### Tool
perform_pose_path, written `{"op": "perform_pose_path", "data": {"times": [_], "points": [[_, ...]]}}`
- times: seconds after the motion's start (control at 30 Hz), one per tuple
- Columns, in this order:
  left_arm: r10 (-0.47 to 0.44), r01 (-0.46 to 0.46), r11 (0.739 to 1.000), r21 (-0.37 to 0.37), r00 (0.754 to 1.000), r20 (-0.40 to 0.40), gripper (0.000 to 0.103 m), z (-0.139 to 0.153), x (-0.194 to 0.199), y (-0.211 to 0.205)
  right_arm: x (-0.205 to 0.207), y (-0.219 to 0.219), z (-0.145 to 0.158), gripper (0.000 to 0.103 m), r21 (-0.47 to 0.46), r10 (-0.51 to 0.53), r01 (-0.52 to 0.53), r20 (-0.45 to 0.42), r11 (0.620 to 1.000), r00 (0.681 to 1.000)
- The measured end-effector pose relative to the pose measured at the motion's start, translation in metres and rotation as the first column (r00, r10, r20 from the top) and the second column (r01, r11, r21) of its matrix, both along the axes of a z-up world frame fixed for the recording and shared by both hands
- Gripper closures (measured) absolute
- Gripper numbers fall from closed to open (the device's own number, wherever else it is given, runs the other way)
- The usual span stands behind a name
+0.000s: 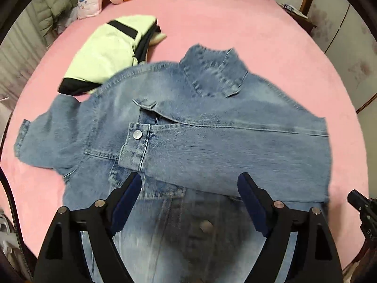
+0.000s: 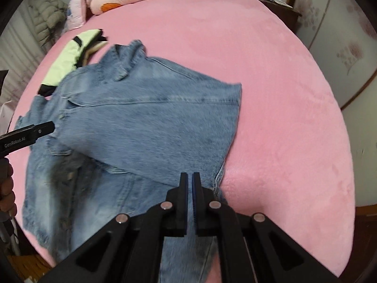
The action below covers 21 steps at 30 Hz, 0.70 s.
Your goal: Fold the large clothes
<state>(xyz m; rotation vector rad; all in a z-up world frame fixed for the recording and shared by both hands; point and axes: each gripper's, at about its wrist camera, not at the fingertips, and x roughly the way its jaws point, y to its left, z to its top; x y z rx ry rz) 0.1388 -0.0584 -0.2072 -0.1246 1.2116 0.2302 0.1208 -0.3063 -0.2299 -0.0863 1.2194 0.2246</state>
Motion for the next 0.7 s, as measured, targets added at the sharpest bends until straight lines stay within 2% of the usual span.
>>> {"op": "perform_pose_path", "data": {"times": [0.13, 0.37, 0.53, 0.7], "points": [[0.007, -0.007, 1.0, -0.014, 0.999, 0.039, 0.02, 0.039, -0.009, -0.015, -0.006, 0.007, 0.037, 0.088, 0.021, 0.055, -0.056, 0.025, 0.998, 0.998], [0.059, -0.048, 0.997, -0.066, 0.985, 0.162, 0.02, 0.106, -0.04, -0.019, -0.011, 0.018, 0.092, 0.087, 0.067, 0.077, -0.084, 0.102, 0.994, 0.992], [0.1, -0.085, 0.993, -0.077, 0.971, 0.218, 0.02, 0.142, -0.062, 0.007, -0.016, 0.038, 0.126, 0.087, 0.085, 0.067, -0.087, 0.216, 0.993, 0.974], [0.093, -0.081, 0.995, -0.056, 0.963, 0.255, 0.02, 0.167, -0.082, 0.055, -0.017, 0.082, 0.145, 0.087, 0.107, 0.08, -0.109, 0.246, 0.988, 0.966]]}}
